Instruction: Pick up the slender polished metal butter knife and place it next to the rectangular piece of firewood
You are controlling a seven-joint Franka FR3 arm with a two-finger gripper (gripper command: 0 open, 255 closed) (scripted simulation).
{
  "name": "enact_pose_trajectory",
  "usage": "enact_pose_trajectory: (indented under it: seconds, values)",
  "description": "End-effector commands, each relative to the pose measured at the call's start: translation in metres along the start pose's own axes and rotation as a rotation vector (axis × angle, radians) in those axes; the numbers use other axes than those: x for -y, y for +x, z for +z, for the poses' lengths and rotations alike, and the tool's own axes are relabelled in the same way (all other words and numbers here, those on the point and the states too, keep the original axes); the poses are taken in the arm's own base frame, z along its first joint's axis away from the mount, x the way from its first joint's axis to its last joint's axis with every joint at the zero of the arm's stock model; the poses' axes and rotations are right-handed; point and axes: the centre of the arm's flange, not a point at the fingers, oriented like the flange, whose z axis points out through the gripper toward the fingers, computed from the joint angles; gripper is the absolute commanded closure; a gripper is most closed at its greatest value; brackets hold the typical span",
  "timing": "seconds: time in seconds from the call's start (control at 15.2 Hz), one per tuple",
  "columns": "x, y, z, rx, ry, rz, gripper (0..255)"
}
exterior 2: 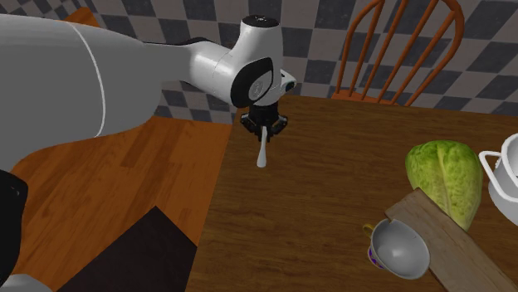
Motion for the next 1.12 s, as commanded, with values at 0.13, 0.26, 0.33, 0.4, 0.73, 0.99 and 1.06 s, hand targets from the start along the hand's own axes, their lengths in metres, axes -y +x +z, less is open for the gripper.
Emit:
enact_pose_trajectory:
  seconds: [0.13, 0.26, 0.33, 0.4, 0.73, 0.99, 1.06]
  values:
    - [-0.002, 0.000, -0.021, 0.000, 0.000, 0.000, 255]
    - [-0.002, 0.000, -0.032, 0.000, 0.000, 0.000, 255]
    - [-0.002, 0.000, -0.037, 0.000, 0.000, 0.000, 255]
    - [-0.002, 0.000, -0.042, 0.000, 0.000, 0.000, 255]
    - [-0.003, 0.000, -0.068, 0.000, 0.000, 0.000, 255]
    - [-0.004, 0.000, -0.090, 0.000, 0.000, 0.000, 255]
    - [-0.004, 0.000, -0.095, 0.000, 0.000, 0.000, 255]
